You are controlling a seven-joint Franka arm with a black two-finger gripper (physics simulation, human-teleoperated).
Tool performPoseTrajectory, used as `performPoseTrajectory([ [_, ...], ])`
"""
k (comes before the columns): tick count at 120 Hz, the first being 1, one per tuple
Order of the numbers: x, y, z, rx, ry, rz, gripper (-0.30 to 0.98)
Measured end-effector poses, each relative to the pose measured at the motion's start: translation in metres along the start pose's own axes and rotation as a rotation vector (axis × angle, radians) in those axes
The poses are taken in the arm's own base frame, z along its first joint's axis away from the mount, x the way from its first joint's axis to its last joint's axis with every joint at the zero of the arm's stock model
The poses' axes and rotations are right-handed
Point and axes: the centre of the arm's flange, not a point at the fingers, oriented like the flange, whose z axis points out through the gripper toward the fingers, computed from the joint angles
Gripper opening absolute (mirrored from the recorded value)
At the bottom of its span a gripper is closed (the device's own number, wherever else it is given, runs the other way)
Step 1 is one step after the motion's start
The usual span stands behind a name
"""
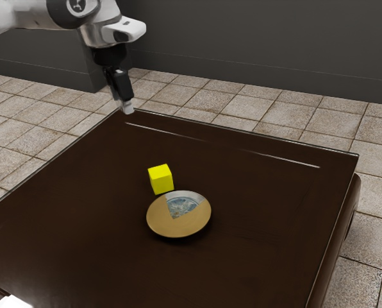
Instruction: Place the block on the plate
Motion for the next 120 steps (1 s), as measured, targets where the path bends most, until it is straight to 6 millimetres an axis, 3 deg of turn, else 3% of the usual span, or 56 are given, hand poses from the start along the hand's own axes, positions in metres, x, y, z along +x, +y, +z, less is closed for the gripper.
performPoseTrajectory([
  [11,0.006,0.006,0.012,-0.014,-0.049,-0.082,0.68],
  [20,0.004,-0.001,0.021,-0.028,-0.092,-0.155,0.69],
  [28,0.014,-0.013,0.036,-0.054,-0.097,-0.168,0.69],
  [42,0.032,-0.078,0.122,-0.111,-0.117,-0.179,0.69],
  [66,0.061,-0.123,0.223,-0.113,-0.093,-0.073,0.69],
  [77,0.069,-0.136,0.253,-0.105,-0.078,-0.038,0.69],
  [88,0.073,-0.142,0.269,-0.096,-0.064,-0.001,0.69],
  [120,0.069,-0.157,0.271,-0.037,-0.043,0.072,0.69],
])
